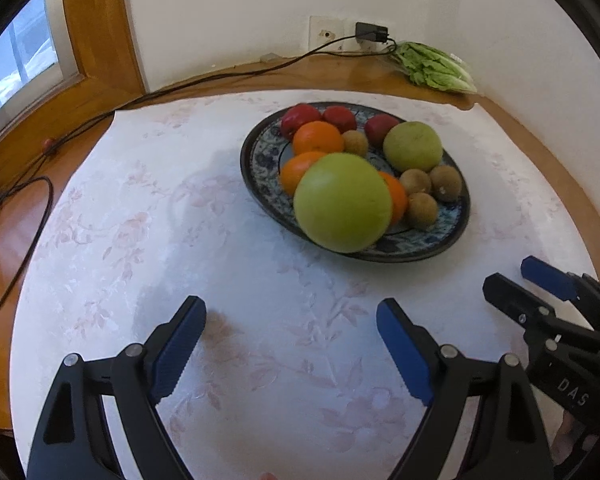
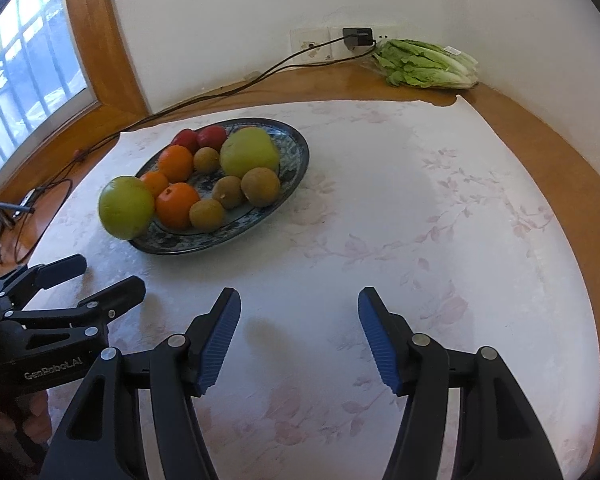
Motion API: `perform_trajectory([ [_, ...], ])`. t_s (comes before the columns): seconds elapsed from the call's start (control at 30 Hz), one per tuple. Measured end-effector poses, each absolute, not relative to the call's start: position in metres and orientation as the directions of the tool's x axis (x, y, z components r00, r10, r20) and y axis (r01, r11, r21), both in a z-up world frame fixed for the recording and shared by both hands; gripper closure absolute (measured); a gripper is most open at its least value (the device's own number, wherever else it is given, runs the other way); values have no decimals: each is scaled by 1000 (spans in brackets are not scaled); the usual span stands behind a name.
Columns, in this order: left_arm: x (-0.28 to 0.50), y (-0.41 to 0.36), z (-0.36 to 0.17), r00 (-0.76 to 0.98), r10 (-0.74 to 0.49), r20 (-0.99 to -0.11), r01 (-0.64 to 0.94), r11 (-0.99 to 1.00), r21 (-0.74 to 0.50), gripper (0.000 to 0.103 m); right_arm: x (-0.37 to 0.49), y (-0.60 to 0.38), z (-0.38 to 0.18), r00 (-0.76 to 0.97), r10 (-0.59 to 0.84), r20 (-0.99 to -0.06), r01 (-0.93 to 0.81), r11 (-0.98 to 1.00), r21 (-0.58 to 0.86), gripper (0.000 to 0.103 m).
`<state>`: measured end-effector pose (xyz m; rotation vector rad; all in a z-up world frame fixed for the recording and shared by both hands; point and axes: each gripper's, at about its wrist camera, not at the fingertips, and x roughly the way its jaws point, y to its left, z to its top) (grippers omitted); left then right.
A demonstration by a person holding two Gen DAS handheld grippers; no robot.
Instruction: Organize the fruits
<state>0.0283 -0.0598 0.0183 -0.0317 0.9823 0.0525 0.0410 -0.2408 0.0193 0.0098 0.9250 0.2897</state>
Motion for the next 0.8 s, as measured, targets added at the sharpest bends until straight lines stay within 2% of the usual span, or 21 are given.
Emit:
perform_trajectory([
  [0.1,29,-61,17,562,49,-826,-67,998,14,9,41,-239,19,572,239,-785,-245,963,115,40],
  [0.33,30,-60,14,571,70,-818,-89,996,22,0,40,-230,17,569,217,-793,-268,961,70,30],
  [0.8,28,-60,13,580,74,-811,-93,995,24,0,39,-227,15,577,209,-790,-275,960,53,28],
])
